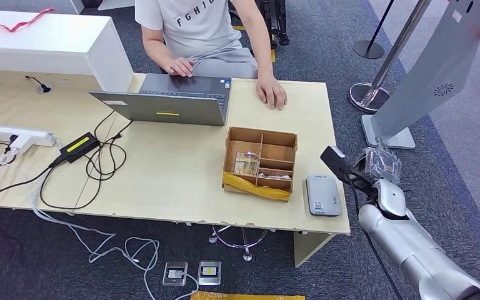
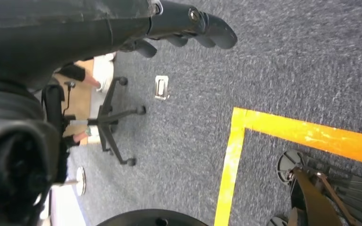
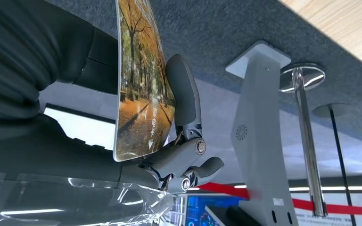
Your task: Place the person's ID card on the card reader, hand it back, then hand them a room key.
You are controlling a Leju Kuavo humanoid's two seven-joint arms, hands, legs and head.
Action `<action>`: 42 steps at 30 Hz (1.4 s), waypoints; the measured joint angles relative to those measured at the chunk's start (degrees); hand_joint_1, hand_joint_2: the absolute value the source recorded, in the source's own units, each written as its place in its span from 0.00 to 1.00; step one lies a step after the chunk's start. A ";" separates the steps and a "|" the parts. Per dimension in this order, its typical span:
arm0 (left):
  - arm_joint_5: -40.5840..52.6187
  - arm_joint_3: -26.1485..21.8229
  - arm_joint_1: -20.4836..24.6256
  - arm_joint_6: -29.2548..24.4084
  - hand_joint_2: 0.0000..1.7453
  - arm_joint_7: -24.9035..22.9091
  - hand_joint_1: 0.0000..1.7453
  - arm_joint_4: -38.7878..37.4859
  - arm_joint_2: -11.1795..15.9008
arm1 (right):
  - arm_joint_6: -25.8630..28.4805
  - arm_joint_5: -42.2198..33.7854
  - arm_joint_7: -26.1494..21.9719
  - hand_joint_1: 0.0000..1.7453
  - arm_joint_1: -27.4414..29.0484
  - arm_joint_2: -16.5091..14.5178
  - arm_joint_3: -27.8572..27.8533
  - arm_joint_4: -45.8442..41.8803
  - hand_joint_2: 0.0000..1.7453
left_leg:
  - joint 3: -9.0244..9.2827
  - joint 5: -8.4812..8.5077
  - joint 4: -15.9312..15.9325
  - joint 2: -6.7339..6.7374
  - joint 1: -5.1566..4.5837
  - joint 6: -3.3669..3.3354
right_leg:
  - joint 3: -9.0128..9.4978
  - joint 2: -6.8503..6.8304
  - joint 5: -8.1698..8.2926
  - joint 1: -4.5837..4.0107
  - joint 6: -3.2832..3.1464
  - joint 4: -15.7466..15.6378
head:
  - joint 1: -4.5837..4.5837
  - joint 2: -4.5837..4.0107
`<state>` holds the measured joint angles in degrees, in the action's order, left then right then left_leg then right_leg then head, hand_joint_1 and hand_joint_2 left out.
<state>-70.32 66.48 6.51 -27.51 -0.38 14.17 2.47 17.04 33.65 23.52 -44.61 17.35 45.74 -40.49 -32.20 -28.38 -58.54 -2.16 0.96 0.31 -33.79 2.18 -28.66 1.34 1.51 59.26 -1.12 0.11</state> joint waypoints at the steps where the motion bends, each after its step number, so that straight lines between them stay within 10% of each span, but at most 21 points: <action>1: 0.38 0.03 0.00 0.22 0.00 0.04 0.00 -0.05 0.00 | -0.05 0.50 0.09 1.00 0.16 0.45 -0.13 -0.88 1.00 | 0.00 0.00 0.00 0.00 0.00 0.00 | 0.00 0.02 0.00 0.00 0.00 0.01 | 0.00 0.00; 14: 2.61 0.36 0.19 1.10 0.00 1.93 0.00 -0.14 0.00 | -5.20 4.97 -0.07 1.00 -5.14 -2.71 1.15 -15.38 1.00 | -0.02 0.04 0.01 -0.03 0.07 0.04 | -0.05 0.05 -0.01 -0.07 -0.02 0.18 | 0.00 0.00; 29: 2.48 0.47 0.24 1.36 0.00 1.94 0.00 -0.14 0.45 | -3.32 1.25 -2.77 1.00 -8.89 -11.86 5.73 -11.79 1.00 | -0.03 0.04 0.01 -0.02 0.07 0.05 | -0.07 0.04 -0.02 -0.07 -0.04 0.18 | 0.01 0.00; 42: 5.01 1.72 0.90 2.27 0.00 2.19 0.00 -0.14 0.66 | -2.41 0.72 -1.32 1.00 -9.18 -10.08 6.80 -8.13 1.00 | 0.01 0.03 0.00 0.03 0.06 0.05 | -0.12 0.08 -0.02 -0.06 -0.04 0.16 | 0.01 0.01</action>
<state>-65.31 68.20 7.41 -25.24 1.80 14.03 3.13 14.63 34.37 22.20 -53.78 7.27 52.54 -48.62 -32.20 -28.35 -58.54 -2.13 1.02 0.36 -33.91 2.26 -28.68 1.28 1.48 59.41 -1.11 0.12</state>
